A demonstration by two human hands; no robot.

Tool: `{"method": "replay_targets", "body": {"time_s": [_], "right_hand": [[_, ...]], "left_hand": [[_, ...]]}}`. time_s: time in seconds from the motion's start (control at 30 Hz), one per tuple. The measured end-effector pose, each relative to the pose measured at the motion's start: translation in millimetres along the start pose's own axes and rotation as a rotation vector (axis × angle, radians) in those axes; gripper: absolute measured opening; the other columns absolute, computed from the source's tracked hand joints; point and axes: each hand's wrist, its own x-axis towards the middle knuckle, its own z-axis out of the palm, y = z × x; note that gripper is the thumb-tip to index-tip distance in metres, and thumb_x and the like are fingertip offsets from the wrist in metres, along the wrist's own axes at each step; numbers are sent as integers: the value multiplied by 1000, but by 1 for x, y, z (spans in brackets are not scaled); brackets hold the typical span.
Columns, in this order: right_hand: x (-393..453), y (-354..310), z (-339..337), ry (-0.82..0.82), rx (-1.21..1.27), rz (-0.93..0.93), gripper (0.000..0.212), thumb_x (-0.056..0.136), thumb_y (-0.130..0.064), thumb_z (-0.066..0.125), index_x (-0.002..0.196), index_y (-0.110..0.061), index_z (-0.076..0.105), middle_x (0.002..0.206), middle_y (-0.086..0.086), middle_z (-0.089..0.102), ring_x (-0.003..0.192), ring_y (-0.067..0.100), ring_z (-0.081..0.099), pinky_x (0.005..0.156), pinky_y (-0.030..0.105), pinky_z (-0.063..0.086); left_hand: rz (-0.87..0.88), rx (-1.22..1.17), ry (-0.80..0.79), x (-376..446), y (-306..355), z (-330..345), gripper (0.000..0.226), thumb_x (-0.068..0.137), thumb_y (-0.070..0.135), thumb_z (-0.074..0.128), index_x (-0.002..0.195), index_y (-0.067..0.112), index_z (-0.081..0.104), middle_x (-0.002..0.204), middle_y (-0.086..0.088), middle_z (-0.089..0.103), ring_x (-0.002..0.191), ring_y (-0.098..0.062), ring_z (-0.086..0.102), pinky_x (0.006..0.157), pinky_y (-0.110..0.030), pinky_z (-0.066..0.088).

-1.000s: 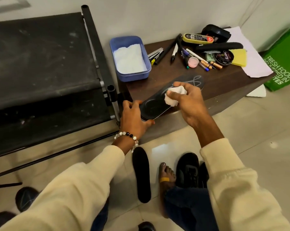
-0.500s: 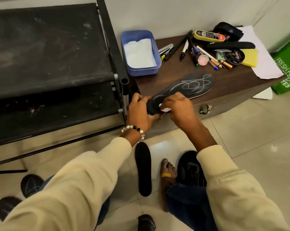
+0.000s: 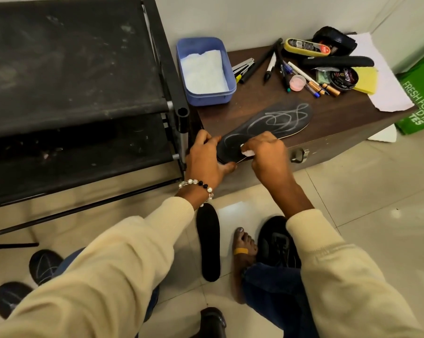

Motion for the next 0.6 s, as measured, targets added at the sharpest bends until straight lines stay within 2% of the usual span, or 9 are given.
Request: {"method": "replay_targets", "body": {"time_s": [0.1, 0.13, 0.23, 0.3, 0.37, 0.4, 0.47, 0.53, 0.6], "right_hand": [[-9, -14, 4, 30, 74, -199, 29, 67, 11, 66, 92, -3, 71, 90, 18, 68, 87, 35, 65, 71, 34, 54], [-11, -15, 4, -5, 122, -220, 31, 68, 11, 65, 95, -3, 68, 91, 18, 67, 84, 35, 65, 68, 35, 54], [-10, -5, -1, -79, 271, -83, 39, 78, 7, 56, 111, -11, 50, 105, 12, 64, 90, 27, 62, 77, 38, 54], [-8, 5, -3, -38, 360, 4, 29, 83, 2, 51, 104, -17, 49, 104, 12, 63, 87, 22, 60, 78, 33, 52], [-9, 13, 0, 58, 246, 29, 25, 84, 1, 53, 104, -15, 55, 104, 16, 62, 86, 27, 60, 73, 34, 51], [-9, 14, 3, 99, 131, -22, 27, 81, 3, 57, 104, -10, 59, 100, 18, 62, 84, 32, 61, 68, 36, 52], [-11, 5, 5, 115, 59, -186, 22, 73, 0, 55, 90, -3, 68, 85, 17, 65, 76, 35, 63, 58, 34, 53], [-9, -6, 9, 103, 82, -381, 33, 70, -9, 41, 77, -4, 72, 76, 11, 68, 72, 30, 65, 56, 28, 54], [-4, -10, 12, 82, 70, -480, 35, 69, -10, 39, 74, -4, 74, 75, 9, 70, 72, 27, 66, 59, 25, 54]], "left_hand": [[13, -2, 10, -2, 0, 4, 56, 64, 31, 86, 112, 11, 63, 103, 0, 41, 81, -17, 51, 78, -37, 53], [18, 5, 10, -3, 0, 5, 56, 65, 31, 85, 112, 10, 62, 105, -1, 42, 81, -19, 53, 77, -39, 53], [24, 39, -3, -3, 0, 4, 58, 68, 34, 83, 115, 10, 61, 109, -3, 43, 84, -18, 54, 78, -37, 53], [29, 43, -6, -3, 0, 3, 59, 68, 36, 82, 117, 10, 61, 109, -3, 42, 85, -18, 54, 79, -36, 53], [27, 42, -13, -2, -1, 2, 60, 69, 37, 81, 119, 11, 60, 111, -2, 42, 87, -17, 54, 81, -34, 53], [22, 44, -20, -2, -1, 2, 61, 69, 37, 81, 120, 12, 59, 112, -2, 43, 88, -17, 54, 82, -33, 53], [11, 42, -22, -2, -1, 2, 63, 68, 38, 82, 121, 13, 60, 112, -2, 44, 88, -18, 55, 80, -34, 53], [-1, 36, -11, -2, -2, 2, 65, 66, 37, 83, 122, 13, 59, 114, -2, 46, 88, -20, 58, 78, -37, 54], [-14, 39, -13, -2, -4, 2, 68, 65, 38, 84, 124, 15, 59, 116, -1, 47, 90, -21, 59, 78, -38, 55]]}}
